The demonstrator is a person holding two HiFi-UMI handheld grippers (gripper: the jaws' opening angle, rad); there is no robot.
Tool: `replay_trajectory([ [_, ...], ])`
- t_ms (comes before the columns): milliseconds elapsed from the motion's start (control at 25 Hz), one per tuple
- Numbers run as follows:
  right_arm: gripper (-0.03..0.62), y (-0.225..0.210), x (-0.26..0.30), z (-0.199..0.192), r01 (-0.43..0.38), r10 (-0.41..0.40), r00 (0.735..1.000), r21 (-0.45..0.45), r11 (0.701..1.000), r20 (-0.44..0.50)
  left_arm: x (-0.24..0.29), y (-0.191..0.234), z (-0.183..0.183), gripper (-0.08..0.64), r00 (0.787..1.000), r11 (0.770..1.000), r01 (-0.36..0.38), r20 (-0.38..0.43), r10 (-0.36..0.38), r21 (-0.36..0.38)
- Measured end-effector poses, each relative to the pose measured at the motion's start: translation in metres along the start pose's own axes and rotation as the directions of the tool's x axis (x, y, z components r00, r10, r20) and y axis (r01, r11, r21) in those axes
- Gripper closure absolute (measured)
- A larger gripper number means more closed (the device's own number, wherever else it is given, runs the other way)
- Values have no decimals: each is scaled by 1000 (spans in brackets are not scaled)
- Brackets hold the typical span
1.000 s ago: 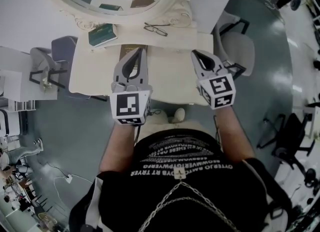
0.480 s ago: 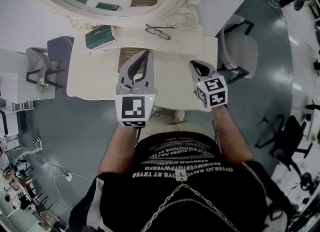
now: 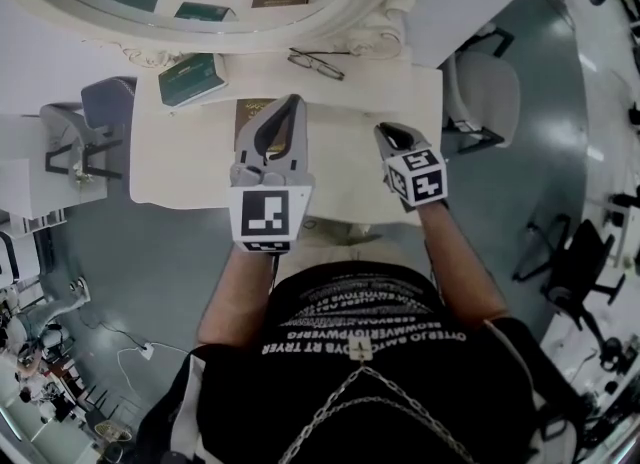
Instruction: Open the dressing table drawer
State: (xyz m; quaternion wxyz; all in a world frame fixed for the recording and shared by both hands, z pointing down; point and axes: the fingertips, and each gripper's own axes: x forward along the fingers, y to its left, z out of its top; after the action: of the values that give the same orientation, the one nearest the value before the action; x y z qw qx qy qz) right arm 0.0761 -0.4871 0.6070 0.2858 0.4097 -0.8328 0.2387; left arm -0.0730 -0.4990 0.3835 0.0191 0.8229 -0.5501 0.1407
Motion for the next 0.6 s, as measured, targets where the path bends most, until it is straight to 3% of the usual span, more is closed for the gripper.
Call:
replay_trajectory([
  [160,534,-7,25,-15,9,-8,999,33,999,-54,12,7,-14,557,1000,1000,15,-22,-15,-14],
  [480,491,-25,67,-40,69,-54,988,100,993,-146,27,22,-27,557,998,999,22,-52,-24,-23],
  [600,486,-30,82,-50,87,-59,984,166,982,-170,29,27,-34,557,998,999,19,-64,-21,-37],
])
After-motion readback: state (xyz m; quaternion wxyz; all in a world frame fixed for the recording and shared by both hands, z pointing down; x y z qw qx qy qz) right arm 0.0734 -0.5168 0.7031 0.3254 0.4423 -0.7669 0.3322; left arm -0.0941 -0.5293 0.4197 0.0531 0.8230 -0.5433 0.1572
